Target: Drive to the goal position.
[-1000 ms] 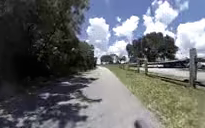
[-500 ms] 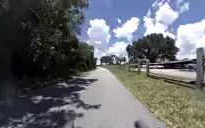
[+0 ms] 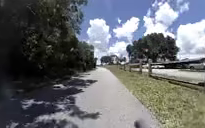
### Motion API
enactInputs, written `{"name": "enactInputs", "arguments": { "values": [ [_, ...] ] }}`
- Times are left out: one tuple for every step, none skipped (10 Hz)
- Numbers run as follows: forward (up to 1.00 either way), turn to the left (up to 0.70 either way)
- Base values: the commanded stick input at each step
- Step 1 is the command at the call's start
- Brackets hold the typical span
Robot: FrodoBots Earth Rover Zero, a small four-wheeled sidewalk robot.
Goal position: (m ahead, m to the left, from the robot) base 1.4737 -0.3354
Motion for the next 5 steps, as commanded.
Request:
{"name": "enactInputs", "arguments": {
  "values": [
    [0.5, 0.0],
    [0.5, 0.0],
    [0.5, 0.0],
    [0.5, 0.0],
    [0.5, 0.0]
  ]
}}
